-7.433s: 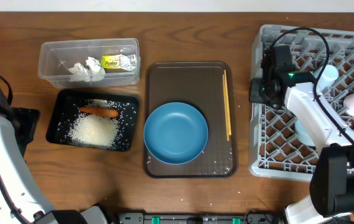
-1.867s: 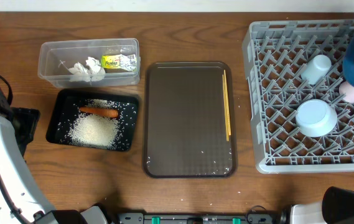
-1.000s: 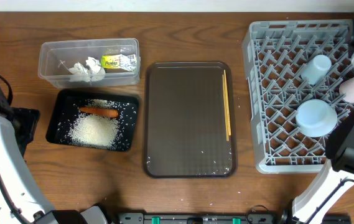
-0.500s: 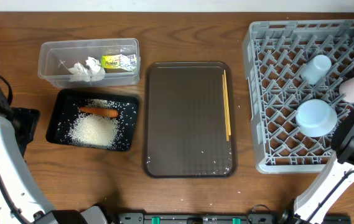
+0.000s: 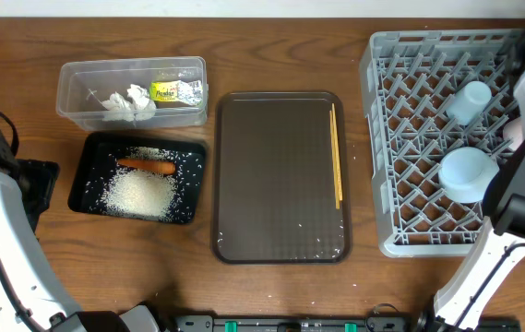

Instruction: Sort waste into correct bins and load items into the dishwasher rack

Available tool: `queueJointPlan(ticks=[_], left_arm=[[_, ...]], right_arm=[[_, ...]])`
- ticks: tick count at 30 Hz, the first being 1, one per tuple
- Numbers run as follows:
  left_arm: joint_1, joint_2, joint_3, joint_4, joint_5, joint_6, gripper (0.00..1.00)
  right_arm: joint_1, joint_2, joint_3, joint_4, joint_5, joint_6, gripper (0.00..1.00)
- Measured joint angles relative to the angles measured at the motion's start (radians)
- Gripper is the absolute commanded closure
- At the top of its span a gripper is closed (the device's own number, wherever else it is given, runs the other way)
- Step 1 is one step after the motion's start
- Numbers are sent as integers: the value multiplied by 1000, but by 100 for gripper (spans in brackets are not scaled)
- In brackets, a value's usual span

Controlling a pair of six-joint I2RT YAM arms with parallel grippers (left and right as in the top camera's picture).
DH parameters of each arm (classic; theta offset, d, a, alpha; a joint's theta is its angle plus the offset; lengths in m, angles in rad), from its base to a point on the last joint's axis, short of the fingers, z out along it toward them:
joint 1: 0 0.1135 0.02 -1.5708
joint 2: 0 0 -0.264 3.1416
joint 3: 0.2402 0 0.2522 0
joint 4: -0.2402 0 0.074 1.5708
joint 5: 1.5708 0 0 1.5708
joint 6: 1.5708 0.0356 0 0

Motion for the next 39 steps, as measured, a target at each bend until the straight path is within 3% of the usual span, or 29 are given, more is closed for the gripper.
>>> queueJointPlan(ticks=[3, 6, 11, 16, 26, 31, 39], left_arm=[[0, 0, 0, 0, 0, 0, 2], [0, 0, 0, 0, 0, 0, 2], [0, 0, 0, 0, 0, 0, 2], [0, 0, 0, 0, 0, 0, 2], [0, 0, 0, 0, 0, 0, 2], [0, 0, 0, 0, 0, 0, 2], [0, 0, 0, 0, 0, 0, 2]], right_arm=[[37, 3, 0, -24, 2, 7, 83], [91, 15, 0, -74, -9, 37, 49], [184, 33, -1, -194, -21, 125, 25], [244, 33, -2, -290, -32, 208, 18], [316, 33, 29, -764, -261, 498, 7], [325, 32, 220, -1007, -554, 658, 5], [326, -31, 568, -1171, -1024, 802, 1]])
